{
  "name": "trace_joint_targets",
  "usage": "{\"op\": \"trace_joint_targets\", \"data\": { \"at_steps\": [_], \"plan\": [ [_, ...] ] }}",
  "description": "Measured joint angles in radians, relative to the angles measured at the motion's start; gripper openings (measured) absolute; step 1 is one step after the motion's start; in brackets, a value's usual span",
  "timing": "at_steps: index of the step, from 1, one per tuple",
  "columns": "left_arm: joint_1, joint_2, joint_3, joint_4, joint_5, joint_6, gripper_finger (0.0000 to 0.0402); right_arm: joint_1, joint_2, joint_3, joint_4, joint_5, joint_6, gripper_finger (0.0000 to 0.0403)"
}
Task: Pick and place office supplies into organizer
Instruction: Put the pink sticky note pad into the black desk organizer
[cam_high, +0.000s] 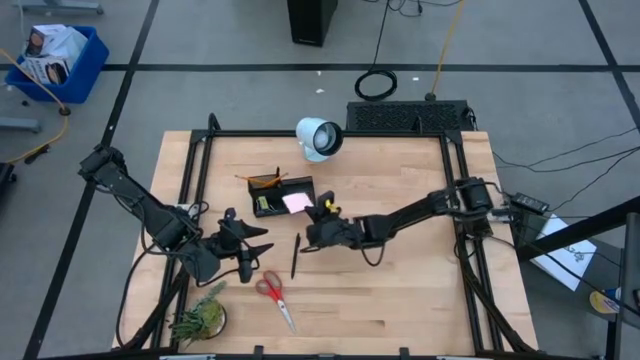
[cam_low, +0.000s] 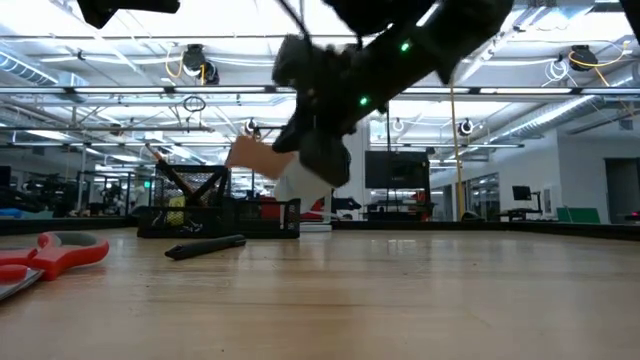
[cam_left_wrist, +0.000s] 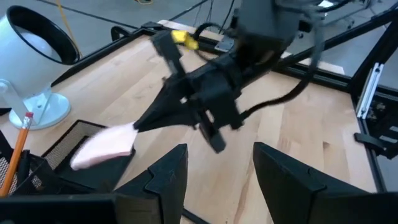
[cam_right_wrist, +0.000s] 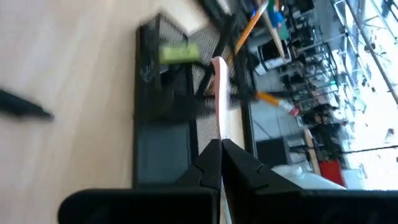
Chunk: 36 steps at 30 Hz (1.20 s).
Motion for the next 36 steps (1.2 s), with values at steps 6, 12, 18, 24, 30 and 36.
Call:
{"op": "trace_joint_targets", "data": {
  "at_steps": [6, 12, 18, 24, 30, 36],
  "plan": [
    [-0.012, 0.000, -0.001, 0.002, 0.001, -0.013, 0.0186, -0.038, 0.073, 0.057, -0.086, 0.027, -0.016, 0.0000],
    [-0.021, 0.000, -0.001, 0.002, 0.001, -0.016, 0.0186, -0.066, 0.088, 0.067, -0.078, 0.011, -0.022, 0.0000],
    [-0.022, 0.000, -0.001, 0.002, 0.001, -0.015, 0.0186, -0.094, 0.088, 0.067, -0.072, 0.017, -0.043, 0.0000],
    [-0.022, 0.000, -0.001, 0.002, 0.001, -0.017, 0.0186, -0.103, 0.088, 0.067, -0.068, -0.045, -0.033, 0.0000],
    [-0.022, 0.000, -0.001, 0.002, 0.002, -0.018, 0.0186, -0.109, 0.088, 0.067, -0.051, -0.080, -0.023, 0.0000],
    [-0.032, 0.003, -0.001, 0.003, 0.020, -0.027, 0.0186, -0.113, 0.088, 0.066, -0.058, -0.101, -0.061, 0.0016]
  ]
}}
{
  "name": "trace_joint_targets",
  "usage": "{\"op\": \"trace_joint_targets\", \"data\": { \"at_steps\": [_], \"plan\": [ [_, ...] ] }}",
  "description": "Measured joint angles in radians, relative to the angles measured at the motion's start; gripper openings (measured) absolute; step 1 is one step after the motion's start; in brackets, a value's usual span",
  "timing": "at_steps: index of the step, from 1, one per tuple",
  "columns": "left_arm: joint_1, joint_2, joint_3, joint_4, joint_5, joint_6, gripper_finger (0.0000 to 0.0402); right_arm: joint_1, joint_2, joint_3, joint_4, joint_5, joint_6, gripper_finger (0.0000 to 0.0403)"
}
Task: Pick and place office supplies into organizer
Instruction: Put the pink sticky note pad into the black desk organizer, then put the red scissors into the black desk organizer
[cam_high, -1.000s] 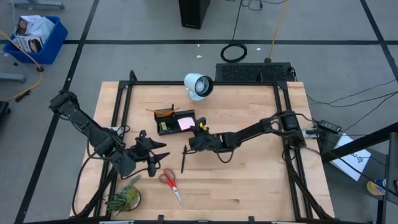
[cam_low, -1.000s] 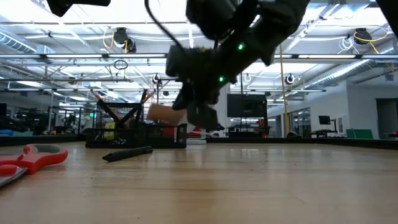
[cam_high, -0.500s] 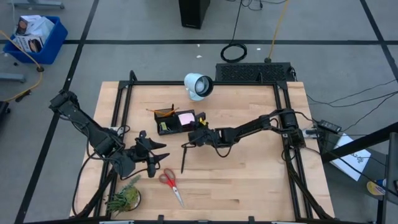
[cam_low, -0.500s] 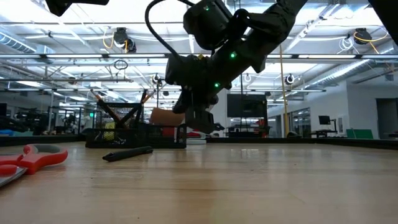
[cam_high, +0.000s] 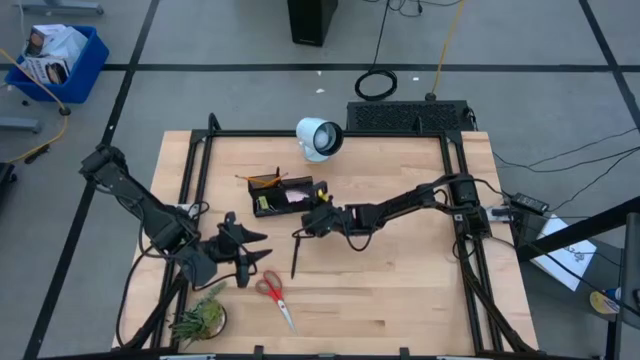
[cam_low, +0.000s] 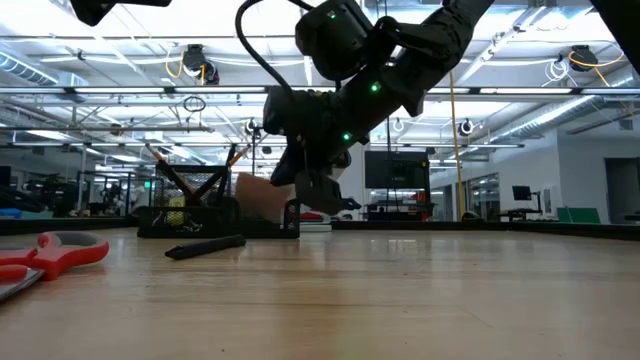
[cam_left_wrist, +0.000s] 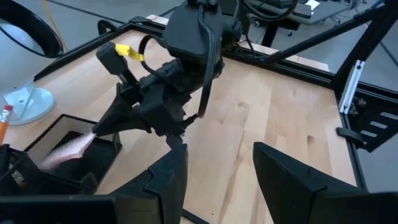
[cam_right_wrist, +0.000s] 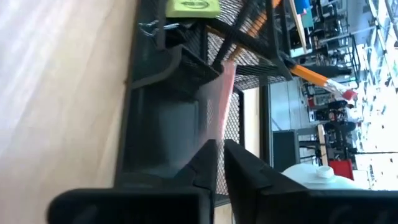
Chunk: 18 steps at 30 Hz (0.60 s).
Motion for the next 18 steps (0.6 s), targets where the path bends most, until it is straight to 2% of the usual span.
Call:
{"op": "trace_joint_targets", "data": {
  "at_steps": [10, 14, 18],
  "plan": [
    [-0.008, 0.004, 0.000, -0.002, 0.000, 0.007, 0.0186, 0.003, 0.000, 0.000, -0.010, 0.001, 0.002, 0.0125],
    [-0.008, 0.004, 0.000, -0.006, 0.000, 0.008, 0.0186, 0.022, -0.003, 0.000, -0.005, 0.034, -0.025, 0.0147],
    [-0.008, 0.004, 0.000, -0.007, -0.001, 0.013, 0.0186, 0.061, -0.006, 0.000, 0.052, 0.083, 0.035, 0.0152]
  ]
}}
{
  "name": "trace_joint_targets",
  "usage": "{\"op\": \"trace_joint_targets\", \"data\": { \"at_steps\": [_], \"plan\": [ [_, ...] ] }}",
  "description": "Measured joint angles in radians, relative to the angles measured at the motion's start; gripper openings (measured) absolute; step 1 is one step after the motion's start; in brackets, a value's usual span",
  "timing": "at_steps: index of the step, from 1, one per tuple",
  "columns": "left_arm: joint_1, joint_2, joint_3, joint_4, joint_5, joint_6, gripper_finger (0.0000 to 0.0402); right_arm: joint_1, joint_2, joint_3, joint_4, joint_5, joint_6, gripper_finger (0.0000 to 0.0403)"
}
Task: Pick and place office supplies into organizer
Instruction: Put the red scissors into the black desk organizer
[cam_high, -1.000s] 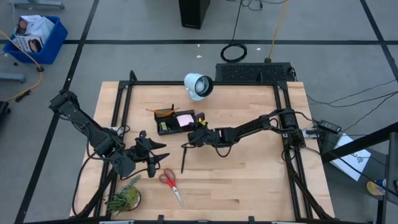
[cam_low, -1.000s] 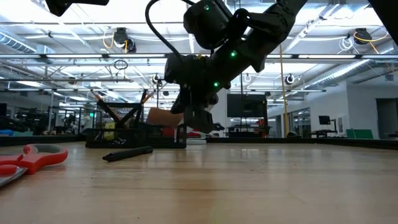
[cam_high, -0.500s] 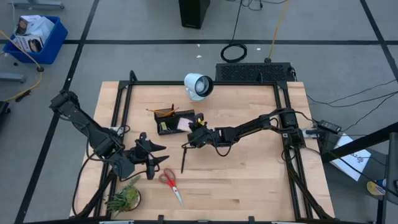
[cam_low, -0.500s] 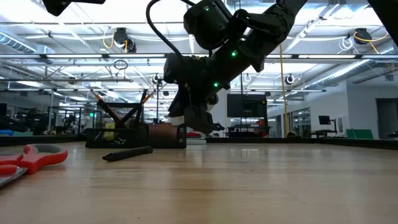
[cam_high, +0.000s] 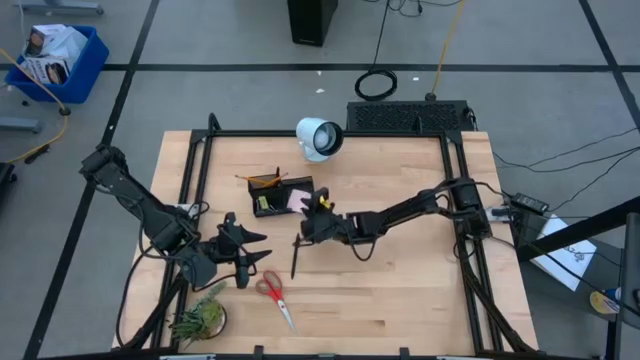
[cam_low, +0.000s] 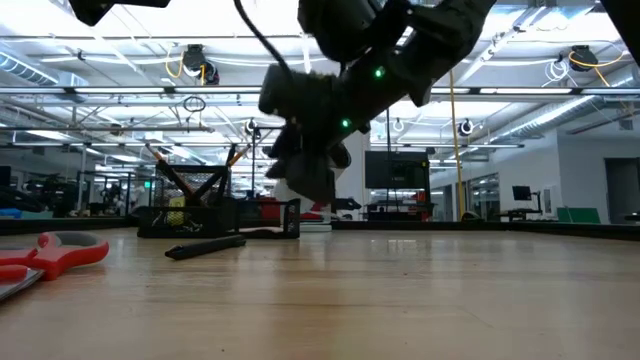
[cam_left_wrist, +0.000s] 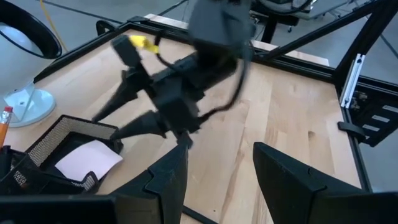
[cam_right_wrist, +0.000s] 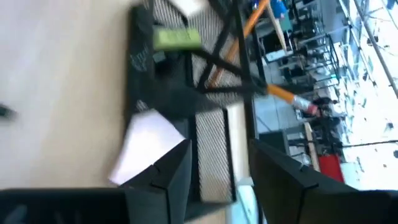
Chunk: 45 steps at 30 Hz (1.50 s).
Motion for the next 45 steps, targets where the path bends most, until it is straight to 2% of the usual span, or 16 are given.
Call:
{"op": "trace_joint_targets", "data": {
  "at_steps": [5, 11, 15, 19, 23, 25, 29, 31, 32, 39, 45],
  "plan": [
    [0.000, 0.010, 0.000, 0.000, -0.019, 0.031, 0.0186, 0.078, -0.001, 0.000, 0.043, -0.007, 0.080, 0.0147],
    [0.011, 0.041, 0.000, -0.002, -0.045, 0.068, 0.0186, 0.156, -0.002, 0.000, 0.055, -0.007, 0.400, 0.0146],
    [0.019, 0.057, 0.000, 0.002, 0.006, 0.111, 0.0186, 0.210, -0.002, 0.000, 0.038, -0.007, 0.517, 0.0148],
    [0.026, 0.083, 0.000, -0.019, 0.096, 0.222, 0.0186, 0.259, -0.002, 0.000, -0.003, -0.005, 0.548, 0.0146],
    [0.027, 0.110, 0.000, -0.060, 0.140, 0.278, 0.0186, 0.313, -0.002, 0.000, -0.117, -0.007, 0.617, 0.0144],
    [0.027, 0.113, 0.000, -0.040, 0.141, 0.253, 0.0186, 0.339, -0.006, -0.003, -0.169, -0.062, 0.671, 0.0145],
    [0.027, 0.114, 0.000, -0.023, 0.148, 0.173, 0.0186, 0.362, -0.039, -0.054, -0.130, -0.327, 0.773, 0.0148],
    [0.027, 0.113, 0.000, -0.020, 0.143, 0.178, 0.0186, 0.362, -0.089, -0.114, -0.072, -0.417, 0.808, 0.0147],
    [0.027, 0.114, 0.000, -0.019, 0.143, 0.186, 0.0186, 0.362, -0.132, -0.160, -0.048, -0.425, 0.823, 0.0146],
    [0.033, 0.110, 0.000, -0.009, 0.136, 0.334, 0.0186, 0.367, -0.512, -0.499, 0.186, -0.421, 0.846, 0.0136],
    [0.032, 0.108, 0.001, 0.035, 0.132, 0.397, 0.0186, 0.372, -0.799, -0.799, 0.541, -0.421, 0.809, 0.0135]
  ]
}}
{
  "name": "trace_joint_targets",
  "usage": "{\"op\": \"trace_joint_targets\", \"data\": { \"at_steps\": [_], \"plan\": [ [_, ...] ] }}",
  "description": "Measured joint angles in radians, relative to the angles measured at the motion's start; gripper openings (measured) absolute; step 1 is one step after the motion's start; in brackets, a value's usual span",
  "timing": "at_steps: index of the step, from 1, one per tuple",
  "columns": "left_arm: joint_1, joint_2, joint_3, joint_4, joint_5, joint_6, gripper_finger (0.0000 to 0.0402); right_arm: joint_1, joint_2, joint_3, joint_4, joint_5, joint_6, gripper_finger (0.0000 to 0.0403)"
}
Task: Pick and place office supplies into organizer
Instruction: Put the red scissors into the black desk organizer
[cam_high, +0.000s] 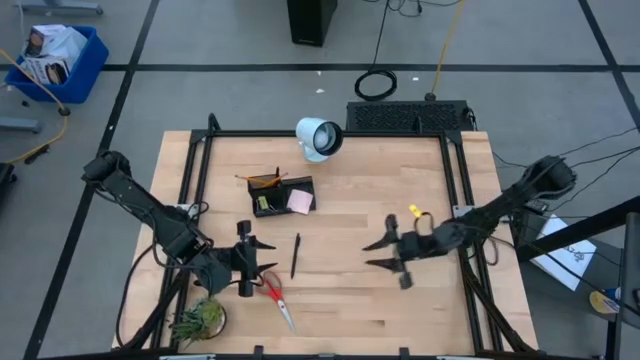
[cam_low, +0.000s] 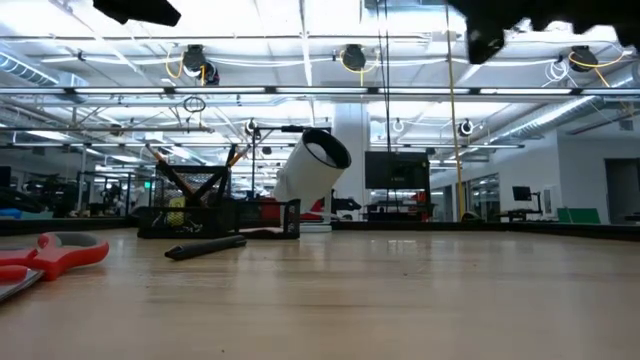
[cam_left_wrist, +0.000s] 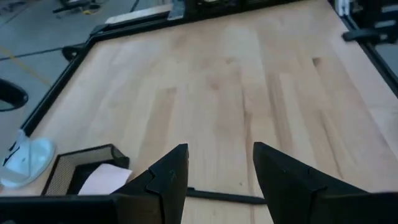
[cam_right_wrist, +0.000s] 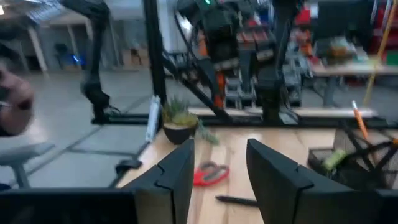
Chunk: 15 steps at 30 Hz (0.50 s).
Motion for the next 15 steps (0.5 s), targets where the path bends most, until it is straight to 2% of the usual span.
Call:
{"op": "trace_joint_targets", "data": {
  "at_steps": [4, 9, 15],
  "plan": [
    [0.000, 0.002, 0.000, -0.008, 0.054, 0.070, 0.0186, 0.022, -0.138, -0.136, 0.038, 0.025, -0.037, 0.0135],
    [0.002, 0.002, 0.000, -0.010, 0.054, 0.052, 0.0186, 0.012, -0.329, -0.260, 0.044, 0.056, -0.049, 0.0134],
    [0.011, 0.002, 0.000, -0.010, 0.060, 0.052, 0.0186, -0.013, -0.572, -0.276, -0.216, 0.053, -0.064, 0.0133]
  ]
}}
